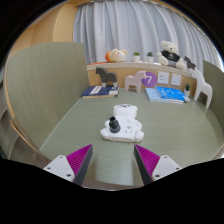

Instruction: Unplug charger

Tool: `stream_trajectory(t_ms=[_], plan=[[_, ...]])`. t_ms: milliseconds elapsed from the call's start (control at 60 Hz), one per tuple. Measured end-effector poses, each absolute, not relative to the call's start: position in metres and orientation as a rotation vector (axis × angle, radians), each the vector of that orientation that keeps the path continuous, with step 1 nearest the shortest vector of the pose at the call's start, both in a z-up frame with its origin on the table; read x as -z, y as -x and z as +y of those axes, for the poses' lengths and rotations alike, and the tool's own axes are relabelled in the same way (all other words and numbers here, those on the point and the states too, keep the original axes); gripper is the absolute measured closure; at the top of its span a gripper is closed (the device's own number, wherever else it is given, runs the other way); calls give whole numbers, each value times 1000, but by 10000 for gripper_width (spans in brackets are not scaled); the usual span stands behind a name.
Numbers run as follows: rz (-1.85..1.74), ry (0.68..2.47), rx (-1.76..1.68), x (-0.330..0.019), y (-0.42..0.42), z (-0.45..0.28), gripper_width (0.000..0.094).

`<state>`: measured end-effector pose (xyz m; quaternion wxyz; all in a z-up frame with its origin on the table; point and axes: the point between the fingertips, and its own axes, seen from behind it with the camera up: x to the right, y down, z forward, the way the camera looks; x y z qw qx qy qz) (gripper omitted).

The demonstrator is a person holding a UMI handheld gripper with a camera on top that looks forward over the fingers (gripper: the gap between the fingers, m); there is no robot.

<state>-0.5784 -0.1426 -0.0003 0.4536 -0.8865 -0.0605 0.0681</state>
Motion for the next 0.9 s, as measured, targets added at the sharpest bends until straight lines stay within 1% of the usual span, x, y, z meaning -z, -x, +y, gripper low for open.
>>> stream_trajectory(t_ms=[100, 217, 350, 400, 417, 433, 467, 583, 733, 800, 817, 833, 867, 900], plan=[[-127, 2147, -124, -2, 591, -102, 139], [-103, 2103, -76, -3, 593, -67, 259], [-85, 2118, -18, 6, 585, -48, 523], [-63, 2102, -9, 5, 582, -43, 667], [-72, 2094, -21, 7, 586, -42, 687], [-74, 2094, -30, 6, 585, -43, 732], [-72, 2086, -24, 7, 585, -42, 740], [-54, 2086, -6, 5, 584, -44, 835], [-81, 2135, 31, 7, 584, -44, 853], [-58, 2201, 11, 8, 584, -45, 872], [-58, 2218, 11, -4, 586, -44, 872], [-60, 2198, 9, -21, 585, -41, 873], [-59, 2091, 30, -78, 578, -31, 872], [-36, 1982, 57, -120, 566, -25, 873]])
